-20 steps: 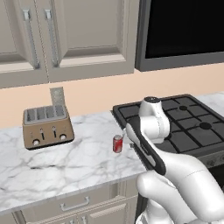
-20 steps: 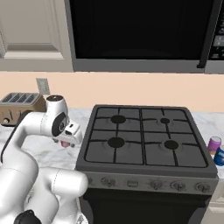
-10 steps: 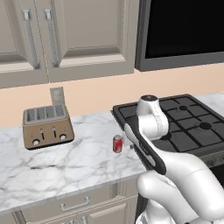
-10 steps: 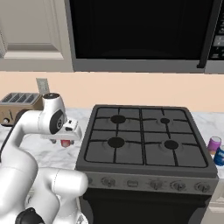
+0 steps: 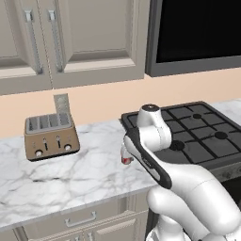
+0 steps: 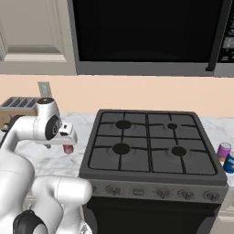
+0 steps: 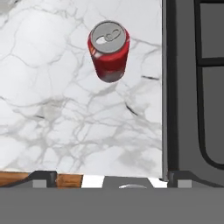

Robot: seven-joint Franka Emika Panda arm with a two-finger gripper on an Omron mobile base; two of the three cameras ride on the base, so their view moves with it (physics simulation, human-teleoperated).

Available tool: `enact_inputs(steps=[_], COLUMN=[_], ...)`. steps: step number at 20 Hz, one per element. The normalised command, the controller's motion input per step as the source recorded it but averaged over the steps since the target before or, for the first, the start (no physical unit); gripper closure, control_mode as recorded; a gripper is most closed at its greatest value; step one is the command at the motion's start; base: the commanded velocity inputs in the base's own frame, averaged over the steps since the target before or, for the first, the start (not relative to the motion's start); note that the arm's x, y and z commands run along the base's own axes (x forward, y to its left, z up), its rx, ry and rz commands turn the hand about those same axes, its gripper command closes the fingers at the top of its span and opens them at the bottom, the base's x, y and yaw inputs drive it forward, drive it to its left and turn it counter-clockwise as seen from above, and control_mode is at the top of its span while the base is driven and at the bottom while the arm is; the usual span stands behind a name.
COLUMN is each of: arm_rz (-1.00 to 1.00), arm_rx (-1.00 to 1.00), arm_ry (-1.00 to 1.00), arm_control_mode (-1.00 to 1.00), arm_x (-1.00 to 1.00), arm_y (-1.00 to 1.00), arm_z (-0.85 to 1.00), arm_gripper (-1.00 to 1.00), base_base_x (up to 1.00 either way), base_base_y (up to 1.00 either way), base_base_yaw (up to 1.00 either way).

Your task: Four empty soda cans are scattered around the kitchen. Gather all the cans and cluster them next to the stove for recycling.

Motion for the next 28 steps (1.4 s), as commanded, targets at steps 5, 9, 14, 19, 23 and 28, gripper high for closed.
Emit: enact_inputs(steps=[5, 9, 14, 19, 23, 28], arm_rz=[-0.13, -0.15, -0.12, -0.01, 0.02, 0.02], arm_rx=[0.00, 0.00, 0.00, 0.03, 0.06, 0.03], arm_ry=[-0.06, -0.03, -0.03, 0.00, 0.00, 0.00], arm_control_mode=[-1.00, -1.00, -1.00, -1.00, -1.00, -1.00], arm_x=[0.22, 0.14, 0.23, 0.19, 0.28, 0.30], arm_y=[0.04, 0.00, 0.01, 0.02, 0.03, 0.01], arm_z=[-0.04, -0.02, -0.08, -0.02, 0.00, -0.07], arm_gripper=[-1.00, -1.00, -1.00, -1.00, -1.00, -1.00], base_base_x=[0.00, 0.00, 0.00, 0.00, 0.00, 0.00], base_base_y=[0.00, 0.00, 0.00, 0.00, 0.00, 0.00], base_base_yaw=[0.00, 0.00, 0.00, 0.00, 0.00, 0.00])
